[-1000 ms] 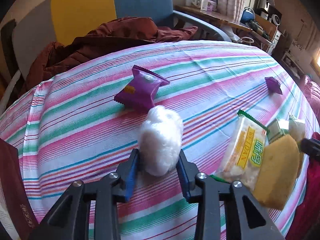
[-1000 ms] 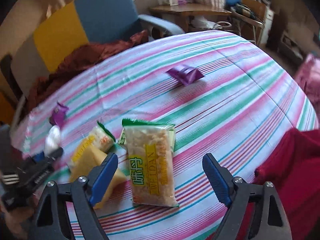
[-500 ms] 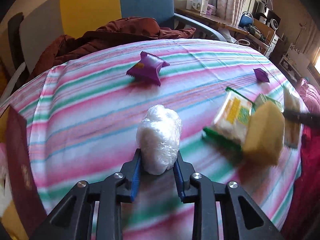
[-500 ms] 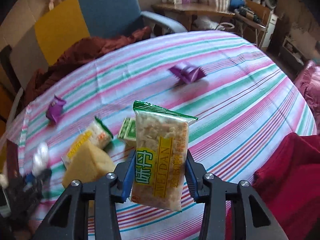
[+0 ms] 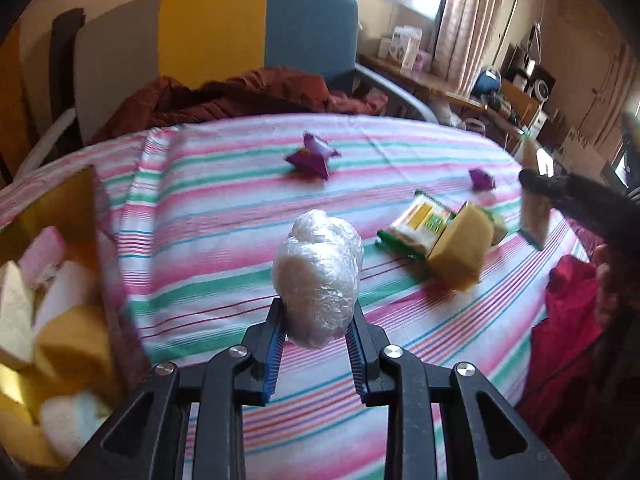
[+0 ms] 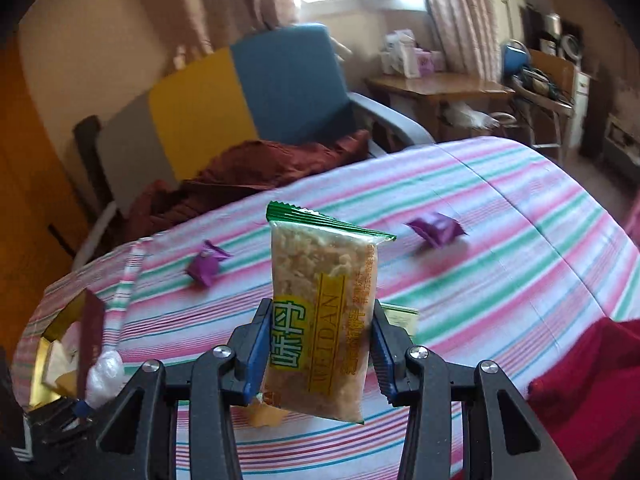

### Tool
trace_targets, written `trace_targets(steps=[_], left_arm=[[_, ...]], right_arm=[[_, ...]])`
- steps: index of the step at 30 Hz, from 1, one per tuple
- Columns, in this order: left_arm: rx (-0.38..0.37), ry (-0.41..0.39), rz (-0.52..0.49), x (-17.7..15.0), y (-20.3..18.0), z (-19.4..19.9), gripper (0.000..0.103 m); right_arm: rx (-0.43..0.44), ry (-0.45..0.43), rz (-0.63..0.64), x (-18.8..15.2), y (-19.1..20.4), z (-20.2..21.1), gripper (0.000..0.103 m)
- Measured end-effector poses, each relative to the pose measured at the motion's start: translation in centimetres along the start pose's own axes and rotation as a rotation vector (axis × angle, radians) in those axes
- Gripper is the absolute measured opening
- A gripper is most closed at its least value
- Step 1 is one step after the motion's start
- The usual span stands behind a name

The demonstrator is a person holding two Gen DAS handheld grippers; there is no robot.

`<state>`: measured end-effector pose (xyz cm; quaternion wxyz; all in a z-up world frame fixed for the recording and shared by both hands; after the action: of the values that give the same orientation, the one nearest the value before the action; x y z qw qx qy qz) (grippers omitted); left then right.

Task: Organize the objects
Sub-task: 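Carry the bundle into the tray with the left gripper while the right gripper carries the snack bag in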

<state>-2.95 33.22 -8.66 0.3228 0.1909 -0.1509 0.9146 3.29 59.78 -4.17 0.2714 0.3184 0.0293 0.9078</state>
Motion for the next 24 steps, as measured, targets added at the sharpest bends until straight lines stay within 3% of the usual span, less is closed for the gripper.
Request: trace_targets(steps=[6, 11, 24], left_arm=[[0.016, -0.073, 0.069, -1.2, 3.7, 4.9, 0.028], [0.045, -0.121, 0.156, -2.8, 7.8, 8.0, 0.028], [0.199, -0.245, 0.432, -9.6, 20.2, 15.6, 0.028]], right_arm=[[0.052, 0.012, 0.092, -0.9, 3.6, 0.5, 0.045], [0.125, 0.046, 0.181, -2.2, 9.0, 0.7, 0.045], [0.382, 0.195, 0.540, -8.3, 29.5, -1.0, 0.045]])
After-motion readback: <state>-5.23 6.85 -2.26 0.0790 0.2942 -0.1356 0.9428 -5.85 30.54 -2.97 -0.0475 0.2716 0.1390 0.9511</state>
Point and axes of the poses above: each gripper's, at about its wrist camera, not at the fingertips, and z roughly against the way its jaws point, y to its left, x to its top, the point moved 6 cm from there along -z, roughly the way its jaws point, and after that the axes turned 11 degrees about y, right-handed, at the moved point
